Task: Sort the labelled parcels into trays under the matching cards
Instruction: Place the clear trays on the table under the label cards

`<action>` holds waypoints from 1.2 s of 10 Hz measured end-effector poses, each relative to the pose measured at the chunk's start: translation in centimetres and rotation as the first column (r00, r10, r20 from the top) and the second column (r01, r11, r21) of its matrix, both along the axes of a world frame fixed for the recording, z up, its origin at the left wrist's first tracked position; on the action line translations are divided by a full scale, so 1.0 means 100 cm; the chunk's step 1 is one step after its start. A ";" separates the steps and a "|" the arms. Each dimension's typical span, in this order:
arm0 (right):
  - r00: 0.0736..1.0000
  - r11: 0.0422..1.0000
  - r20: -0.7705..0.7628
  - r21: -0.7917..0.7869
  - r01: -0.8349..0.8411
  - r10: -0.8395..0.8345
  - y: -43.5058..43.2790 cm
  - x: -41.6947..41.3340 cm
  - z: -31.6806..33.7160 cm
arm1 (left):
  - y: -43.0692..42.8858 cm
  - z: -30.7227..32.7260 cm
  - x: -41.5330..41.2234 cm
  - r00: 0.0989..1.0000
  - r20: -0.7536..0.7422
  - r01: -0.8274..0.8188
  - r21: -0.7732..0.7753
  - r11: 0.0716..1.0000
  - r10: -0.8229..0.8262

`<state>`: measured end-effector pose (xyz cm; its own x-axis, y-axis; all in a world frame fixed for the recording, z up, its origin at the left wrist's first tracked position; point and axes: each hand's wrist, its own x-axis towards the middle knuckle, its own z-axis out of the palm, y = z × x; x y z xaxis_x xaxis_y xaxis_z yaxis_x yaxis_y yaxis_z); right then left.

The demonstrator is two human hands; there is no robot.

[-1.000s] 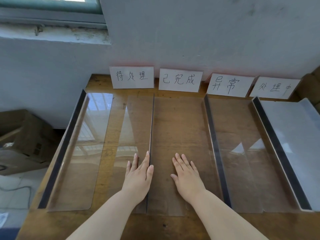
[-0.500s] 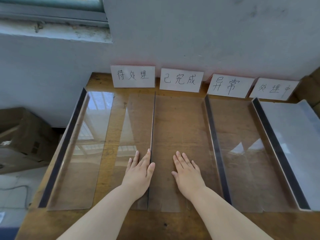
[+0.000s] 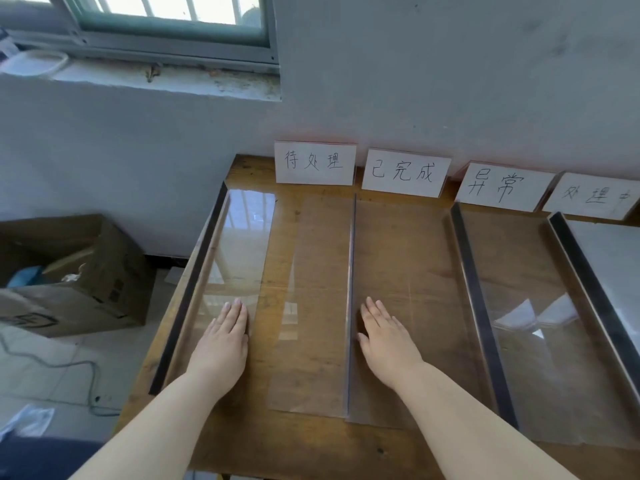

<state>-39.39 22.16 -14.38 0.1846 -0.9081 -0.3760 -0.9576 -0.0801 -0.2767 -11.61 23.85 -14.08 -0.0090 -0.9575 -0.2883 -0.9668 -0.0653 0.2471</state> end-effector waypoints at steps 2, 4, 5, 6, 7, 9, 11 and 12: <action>1.000 0.999 -0.004 0.049 0.012 -0.012 0.002 0.000 -0.004 | 0.004 -0.011 -0.002 0.996 -0.046 0.082 0.030 0.996 -0.081; 0.999 0.998 0.032 0.042 0.043 -0.044 0.002 0.001 -0.008 | -0.005 -0.016 -0.011 0.986 -0.040 0.163 0.059 0.985 -0.160; 0.998 0.998 0.051 0.045 0.047 -0.049 0.001 -0.001 -0.008 | -0.012 -0.019 -0.015 0.982 -0.019 0.189 0.073 0.979 -0.188; 0.997 0.997 0.060 0.060 0.041 -0.045 0.000 -0.002 -0.007 | -0.015 -0.020 -0.021 0.979 0.006 0.201 0.083 0.976 -0.202; 0.997 0.996 0.068 0.074 0.040 -0.045 -0.001 -0.002 -0.005 | -0.014 -0.022 -0.024 0.977 0.034 0.207 0.090 0.974 -0.210; 0.995 0.996 0.082 0.072 0.045 -0.051 -0.001 -0.002 -0.005 | -0.006 -0.019 -0.025 0.975 0.058 0.211 0.083 0.974 -0.216; 0.996 0.998 0.073 0.055 0.039 -0.043 -0.001 -0.003 -0.005 | -0.004 -0.015 -0.026 0.974 0.078 0.205 0.088 0.975 -0.212; 0.998 0.999 0.045 0.036 0.030 -0.031 -0.001 -0.003 -0.005 | -0.005 -0.009 -0.028 0.972 0.096 0.209 0.054 0.976 -0.213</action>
